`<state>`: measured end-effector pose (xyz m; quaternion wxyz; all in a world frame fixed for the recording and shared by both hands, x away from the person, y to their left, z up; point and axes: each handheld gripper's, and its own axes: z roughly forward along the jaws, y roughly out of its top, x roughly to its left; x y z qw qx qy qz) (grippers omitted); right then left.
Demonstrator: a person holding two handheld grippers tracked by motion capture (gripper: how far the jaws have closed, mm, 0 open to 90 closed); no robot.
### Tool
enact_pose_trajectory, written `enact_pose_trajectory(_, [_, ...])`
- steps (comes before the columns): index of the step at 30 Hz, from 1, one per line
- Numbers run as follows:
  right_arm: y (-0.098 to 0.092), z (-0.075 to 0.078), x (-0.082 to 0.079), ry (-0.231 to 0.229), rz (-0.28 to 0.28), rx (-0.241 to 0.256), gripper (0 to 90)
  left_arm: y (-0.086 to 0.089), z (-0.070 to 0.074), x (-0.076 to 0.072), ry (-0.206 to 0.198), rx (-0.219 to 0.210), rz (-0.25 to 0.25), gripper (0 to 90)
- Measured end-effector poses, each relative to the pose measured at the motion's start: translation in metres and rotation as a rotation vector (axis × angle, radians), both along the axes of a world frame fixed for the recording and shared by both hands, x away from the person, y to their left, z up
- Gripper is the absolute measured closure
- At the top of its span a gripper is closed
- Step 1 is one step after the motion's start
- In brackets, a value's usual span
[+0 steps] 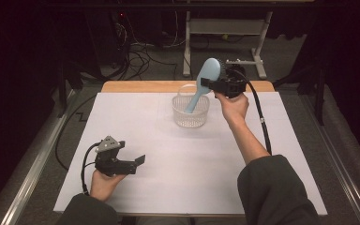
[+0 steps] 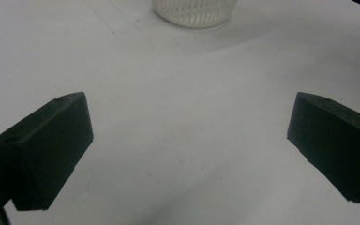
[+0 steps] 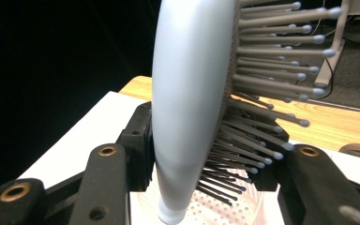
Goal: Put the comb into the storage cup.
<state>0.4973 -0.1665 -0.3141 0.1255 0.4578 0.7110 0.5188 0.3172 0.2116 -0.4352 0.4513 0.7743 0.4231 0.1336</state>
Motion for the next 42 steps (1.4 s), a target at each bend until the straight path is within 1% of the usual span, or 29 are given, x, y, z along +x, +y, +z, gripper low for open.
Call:
enact_pose_trajectory(5, [0.004, -0.004, 0.001, 0.002, 0.001, -0.011, 52.5, 0.000, 0.000, 0.000, -0.003, 0.004, -0.002, 1.0])
enact_pose_trajectory(14, [0.010, -0.008, 0.002, 0.009, -0.002, -0.010, 52.4, -0.001, 0.000, 0.000, -0.004, -0.002, 0.000, 1.6])
enact_pose_trajectory(18, [0.012, -0.011, 0.003, 0.009, 0.001, -0.017, 52.3, -0.001, 0.000, 0.000, -0.003, -0.002, 0.001, 1.6])
enact_pose_trajectory(37, [0.015, -0.020, 0.006, 0.017, 0.000, -0.014, 52.0, -0.001, 0.000, 0.000, -0.001, -0.001, -0.005, 1.6])
enact_pose_trajectory(42, [0.017, -0.024, 0.007, 0.021, 0.000, -0.035, 51.9, -0.002, -0.001, 0.000, 0.003, 0.001, -0.006, 1.6])
